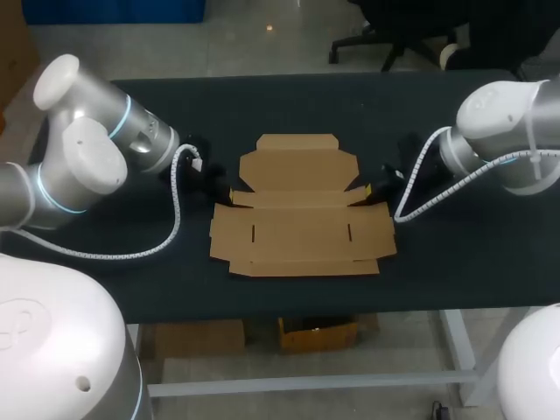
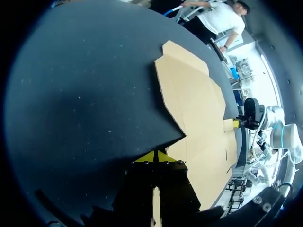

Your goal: Assemble the packaging by folding the flat box into shape, placing the metal phone stand inside, and closing the box properly

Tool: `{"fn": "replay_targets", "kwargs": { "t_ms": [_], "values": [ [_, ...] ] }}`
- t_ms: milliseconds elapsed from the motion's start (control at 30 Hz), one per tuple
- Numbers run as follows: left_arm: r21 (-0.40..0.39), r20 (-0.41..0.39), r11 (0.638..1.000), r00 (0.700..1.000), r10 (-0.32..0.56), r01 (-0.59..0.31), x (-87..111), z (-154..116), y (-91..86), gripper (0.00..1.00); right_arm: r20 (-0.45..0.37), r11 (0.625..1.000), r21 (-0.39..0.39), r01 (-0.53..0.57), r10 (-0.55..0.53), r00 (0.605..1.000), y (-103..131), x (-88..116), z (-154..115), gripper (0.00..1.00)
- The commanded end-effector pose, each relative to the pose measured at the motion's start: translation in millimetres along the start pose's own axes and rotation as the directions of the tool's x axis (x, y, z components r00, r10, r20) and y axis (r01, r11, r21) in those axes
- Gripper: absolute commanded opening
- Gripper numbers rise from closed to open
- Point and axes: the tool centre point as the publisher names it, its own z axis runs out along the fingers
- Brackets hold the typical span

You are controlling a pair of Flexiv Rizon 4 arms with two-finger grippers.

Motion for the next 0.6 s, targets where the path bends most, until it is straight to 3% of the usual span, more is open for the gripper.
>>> {"fn": "replay_targets", "kwargs": {
  "t_ms": [33, 600],
  "values": [
    [-0.002, 0.005, 1.0, 1.0, -0.004, 0.004, 0.0, 3, -0.4, 0.0, -0.004, 1.0, -0.004, 0.001, -0.001, 1.0, -1, 0, -1, 0.0],
    [0.017, 0.005, 1.0, 1.0, 0.007, -0.008, 10.4, -1, -1.6, 0.0, -0.005, 1.0, -0.01, 0.0, 0.0, 1.0, -1, 3, 1, 0.0]
  ]
}}
